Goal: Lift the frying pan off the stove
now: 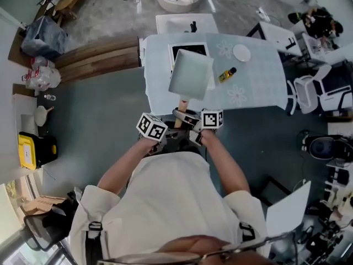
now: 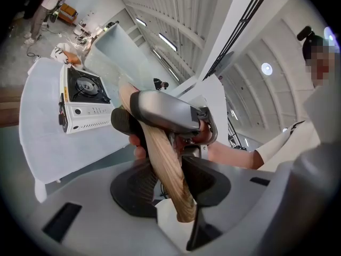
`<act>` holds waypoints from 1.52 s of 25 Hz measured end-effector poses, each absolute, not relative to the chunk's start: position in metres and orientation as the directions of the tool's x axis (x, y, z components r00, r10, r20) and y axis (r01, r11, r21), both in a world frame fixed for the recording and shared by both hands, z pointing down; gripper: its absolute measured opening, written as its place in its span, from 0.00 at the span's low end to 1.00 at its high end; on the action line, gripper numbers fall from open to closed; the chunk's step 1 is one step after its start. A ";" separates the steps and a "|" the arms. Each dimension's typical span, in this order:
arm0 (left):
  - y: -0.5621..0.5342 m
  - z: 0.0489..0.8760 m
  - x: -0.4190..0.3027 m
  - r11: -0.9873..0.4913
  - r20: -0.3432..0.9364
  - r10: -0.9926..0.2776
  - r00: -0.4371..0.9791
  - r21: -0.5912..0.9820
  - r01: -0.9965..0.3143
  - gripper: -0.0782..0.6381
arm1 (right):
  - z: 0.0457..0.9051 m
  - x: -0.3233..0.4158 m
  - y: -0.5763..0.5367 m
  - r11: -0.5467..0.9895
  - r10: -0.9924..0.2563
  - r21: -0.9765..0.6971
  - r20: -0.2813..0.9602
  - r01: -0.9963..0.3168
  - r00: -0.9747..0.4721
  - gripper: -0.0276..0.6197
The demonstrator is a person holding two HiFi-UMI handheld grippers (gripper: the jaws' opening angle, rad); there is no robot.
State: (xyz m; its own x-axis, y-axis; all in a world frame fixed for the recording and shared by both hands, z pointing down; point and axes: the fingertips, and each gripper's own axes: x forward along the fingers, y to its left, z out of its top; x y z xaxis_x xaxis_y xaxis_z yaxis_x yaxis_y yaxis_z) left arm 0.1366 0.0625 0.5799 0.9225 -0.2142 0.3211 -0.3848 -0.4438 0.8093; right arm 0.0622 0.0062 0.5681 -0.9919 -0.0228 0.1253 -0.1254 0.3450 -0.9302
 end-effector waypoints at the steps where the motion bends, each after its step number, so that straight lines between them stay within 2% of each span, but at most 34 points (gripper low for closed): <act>1: 0.060 0.577 0.141 -0.442 0.321 -0.224 0.920 0.808 -0.390 0.34 | 0.563 0.064 0.005 0.350 -0.010 -0.930 0.113 -0.109 -0.994 0.31; 14: 0.053 0.563 0.147 -0.426 0.329 -0.292 0.898 0.796 -0.430 0.34 | 0.549 0.070 0.002 0.393 0.061 -0.912 0.150 -0.115 -0.987 0.31; 17: 0.056 0.559 0.148 -0.427 0.323 -0.295 0.899 0.797 -0.427 0.34 | 0.549 0.070 0.009 0.332 0.059 -0.937 0.139 -0.112 -0.988 0.31; 30: 0.066 0.552 0.143 -0.445 0.336 -0.302 0.892 0.778 -0.444 0.34 | 0.534 0.064 0.017 0.414 0.077 -0.909 0.094 -0.054 -0.993 0.32; 35: 0.069 0.548 0.144 -0.452 0.333 -0.305 0.892 0.774 -0.444 0.34 | 0.537 0.067 0.023 0.341 0.054 -0.935 0.125 -0.099 -0.991 0.32; 38: 0.070 0.548 0.146 -0.454 0.331 -0.302 0.894 0.774 -0.441 0.34 | 0.535 0.066 0.021 0.415 0.071 -0.908 0.101 -0.063 -0.992 0.31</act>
State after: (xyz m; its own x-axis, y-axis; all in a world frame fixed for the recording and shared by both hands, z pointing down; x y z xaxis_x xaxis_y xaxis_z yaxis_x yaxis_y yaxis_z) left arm 0.1457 0.0700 0.5482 0.8939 -0.3018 0.3315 -0.4405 -0.4543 0.7743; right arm 0.0655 0.0208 0.5349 -0.9924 0.0707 0.1009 -0.0627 0.4152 -0.9076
